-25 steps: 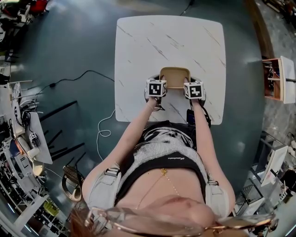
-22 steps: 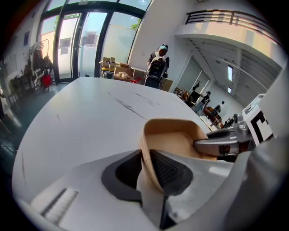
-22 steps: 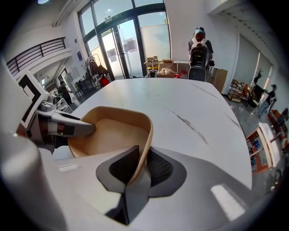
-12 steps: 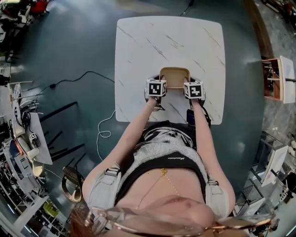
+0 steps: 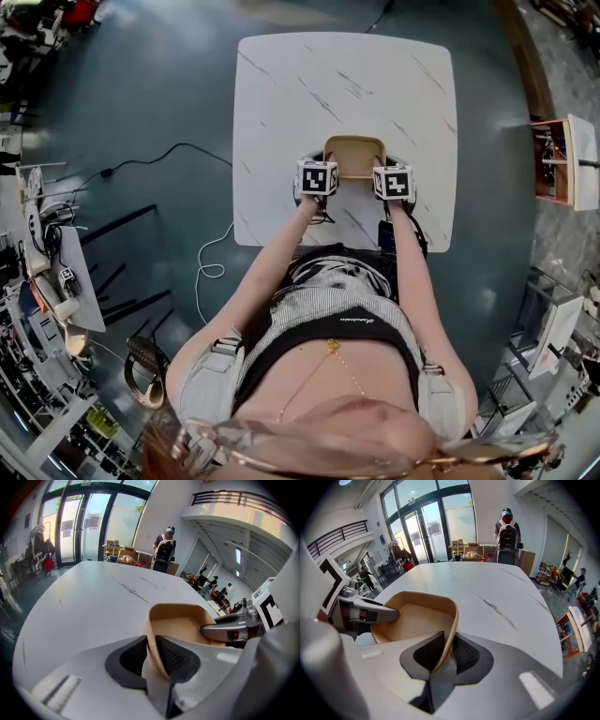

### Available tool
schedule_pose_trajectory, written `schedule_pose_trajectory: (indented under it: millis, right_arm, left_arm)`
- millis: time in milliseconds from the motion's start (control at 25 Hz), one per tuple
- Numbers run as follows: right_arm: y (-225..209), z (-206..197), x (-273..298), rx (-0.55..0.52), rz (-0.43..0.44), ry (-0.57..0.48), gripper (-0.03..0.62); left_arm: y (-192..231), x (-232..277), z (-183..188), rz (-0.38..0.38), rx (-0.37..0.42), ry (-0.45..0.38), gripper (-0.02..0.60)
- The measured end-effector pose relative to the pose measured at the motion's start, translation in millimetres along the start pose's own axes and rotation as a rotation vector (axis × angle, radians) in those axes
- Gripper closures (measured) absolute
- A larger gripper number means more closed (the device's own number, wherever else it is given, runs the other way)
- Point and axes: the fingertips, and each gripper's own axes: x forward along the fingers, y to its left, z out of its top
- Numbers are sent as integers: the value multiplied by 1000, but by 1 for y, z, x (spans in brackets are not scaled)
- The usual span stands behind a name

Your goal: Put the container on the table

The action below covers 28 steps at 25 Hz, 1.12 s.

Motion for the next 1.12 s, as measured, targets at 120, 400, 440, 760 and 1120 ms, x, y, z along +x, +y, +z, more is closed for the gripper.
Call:
schedule_pose_trajectory:
  millis: [120,400,440,760,1120]
  right_arm:
    - [0,0,0,5,2,-3,519]
    - [0,-1,0,12,4,-6,519]
    - [0,0,-1,13,2,-4,519]
    - [0,2,-4,77,45,-4,516]
    - [-3,5,-12,28,134,-15,430]
  left_arm:
    - [0,0,0,-1,-2,1,535]
    - [0,1,-2,0,0,1,535]
    - [0,2,-3,-2,-1,0,535]
    - [1,2,-2,-5,-12,3,534]
    - [-2,6,-1,-81,-31,32,428]
